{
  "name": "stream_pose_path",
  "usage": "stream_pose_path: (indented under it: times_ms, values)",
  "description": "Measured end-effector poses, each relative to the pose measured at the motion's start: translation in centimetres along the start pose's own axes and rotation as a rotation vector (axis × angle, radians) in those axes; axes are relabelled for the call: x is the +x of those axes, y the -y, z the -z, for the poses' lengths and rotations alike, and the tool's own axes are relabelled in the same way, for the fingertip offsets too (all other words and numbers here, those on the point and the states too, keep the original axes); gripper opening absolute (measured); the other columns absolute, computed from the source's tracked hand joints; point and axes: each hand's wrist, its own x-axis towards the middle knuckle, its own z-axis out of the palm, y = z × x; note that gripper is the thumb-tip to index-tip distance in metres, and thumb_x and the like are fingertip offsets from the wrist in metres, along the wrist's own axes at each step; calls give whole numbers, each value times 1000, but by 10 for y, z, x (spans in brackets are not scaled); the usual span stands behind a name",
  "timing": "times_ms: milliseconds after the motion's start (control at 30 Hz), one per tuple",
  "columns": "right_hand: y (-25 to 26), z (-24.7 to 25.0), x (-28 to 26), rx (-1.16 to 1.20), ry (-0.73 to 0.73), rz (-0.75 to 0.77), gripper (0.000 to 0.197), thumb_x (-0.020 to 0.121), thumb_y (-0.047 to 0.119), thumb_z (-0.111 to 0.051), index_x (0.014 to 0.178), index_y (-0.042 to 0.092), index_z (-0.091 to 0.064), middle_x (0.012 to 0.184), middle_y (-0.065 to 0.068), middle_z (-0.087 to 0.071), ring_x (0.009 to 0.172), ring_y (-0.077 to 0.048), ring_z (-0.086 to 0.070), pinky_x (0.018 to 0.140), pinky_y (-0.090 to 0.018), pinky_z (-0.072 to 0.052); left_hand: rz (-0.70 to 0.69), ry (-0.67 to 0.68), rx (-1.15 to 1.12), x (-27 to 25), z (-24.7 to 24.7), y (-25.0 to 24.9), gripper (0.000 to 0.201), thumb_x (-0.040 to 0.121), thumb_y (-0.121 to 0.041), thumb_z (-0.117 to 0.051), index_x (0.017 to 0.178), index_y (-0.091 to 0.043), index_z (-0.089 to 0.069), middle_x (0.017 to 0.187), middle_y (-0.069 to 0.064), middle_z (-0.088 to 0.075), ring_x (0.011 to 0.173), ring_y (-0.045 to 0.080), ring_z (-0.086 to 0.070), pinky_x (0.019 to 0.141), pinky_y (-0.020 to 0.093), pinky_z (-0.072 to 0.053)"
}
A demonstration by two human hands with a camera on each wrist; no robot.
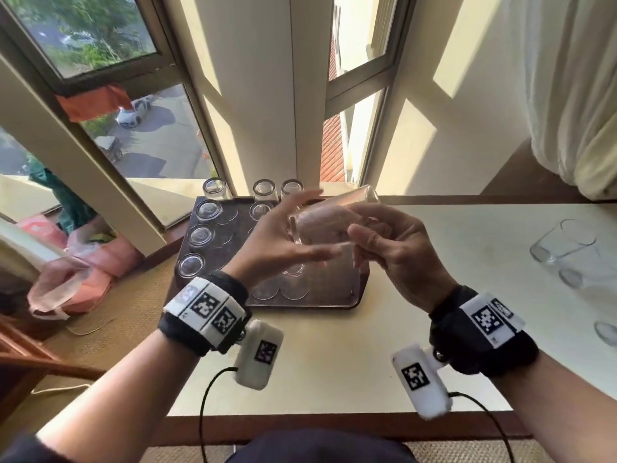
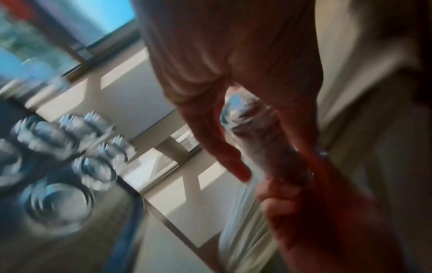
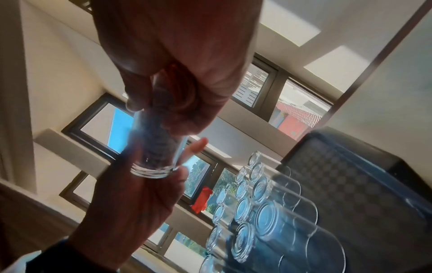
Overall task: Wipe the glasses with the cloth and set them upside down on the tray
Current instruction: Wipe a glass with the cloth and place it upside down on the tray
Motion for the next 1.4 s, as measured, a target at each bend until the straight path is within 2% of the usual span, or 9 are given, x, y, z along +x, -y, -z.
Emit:
stream_pose_path:
  times_ms: [100, 200, 300, 500, 733, 933, 1167, 1333, 1400]
  values:
    - [7, -1, 1, -168, 70, 59, 40, 82, 1, -66, 120, 13, -63, 86, 1, -70, 62, -14, -61, 57, -27, -56, 140, -23, -250, 0, 0, -2, 75, 60, -41, -93, 124, -12, -67, 104, 5, -74, 84, 23, -70, 59, 24, -58]
    - [11, 2, 1, -118, 91, -47, 31, 83, 14, -69, 114, 10, -65, 64, -3, -56, 49, -13, -48, 44, -25, -44, -278, -169, 233, -1, -3, -9, 69, 65, -14, -92, 127, -3, -63, 112, 4, -73, 94, 7, -71, 80, 15, -55]
    - [12, 5, 2, -34, 41, -83, 30, 77, 23, -75, 104, 10, -71, 66, -7, -52, 48, -11, -43, 42, -20, -39, -578, -233, 637, -2, -9, -5, 76, 65, -20, -94, 130, 1, -60, 118, 12, -69, 102, 9, -65, 92, 8, -46]
    - [18, -2, 9, -215, 31, 168, 30, 80, 8, -73, 110, 4, -70, 87, -11, -72, 57, -17, -57, 47, -28, -49, 145, -109, -370, 4, -14, -12, 83, 54, -51, -93, 119, -9, -60, 98, -1, -73, 70, 12, -67, 50, 20, -53]
    - [15, -7, 7, 120, 82, -113, 22, 88, 16, -72, 104, 3, -68, 63, 2, -62, 44, -11, -45, 41, -24, -45, -447, -214, 359, -5, 2, -13, 73, 65, -23, -90, 127, -9, -54, 115, 1, -66, 102, 2, -68, 87, 21, -57]
    - [10, -11, 10, -80, 76, 147, 21, 85, 6, -70, 104, -4, -70, 102, -19, -70, 78, -24, -65, 55, -31, -58, 119, -82, -404, -10, -4, -14, 81, 56, -51, -93, 119, -12, -59, 100, 5, -69, 62, 10, -62, 50, 20, -53]
    - [6, -15, 2, 156, 93, -181, 21, 86, 18, -74, 100, 4, -67, 76, -8, -59, 48, -10, -41, 41, -25, -46, -354, -166, 369, -15, 10, -6, 71, 68, -34, -85, 126, -15, -51, 116, -2, -66, 101, 11, -69, 84, 21, -57]
    - [10, -15, 3, 37, 38, 61, 27, 80, 26, -79, 93, 4, -72, 103, -14, -70, 74, -29, -64, 58, -33, -60, -17, -75, -247, -7, -9, -10, 76, 69, -20, -83, 132, 0, -45, 108, 18, -65, 83, 15, -66, 61, 21, -54]
    - [14, -17, 5, -33, 64, 67, 26, 83, 21, -70, 101, 3, -65, 85, -5, -68, 64, -18, -62, 57, -33, -59, -27, -106, -247, -4, -10, -17, 61, 69, -21, -82, 119, -6, -52, 101, 9, -65, 78, 13, -65, 62, 20, -53]
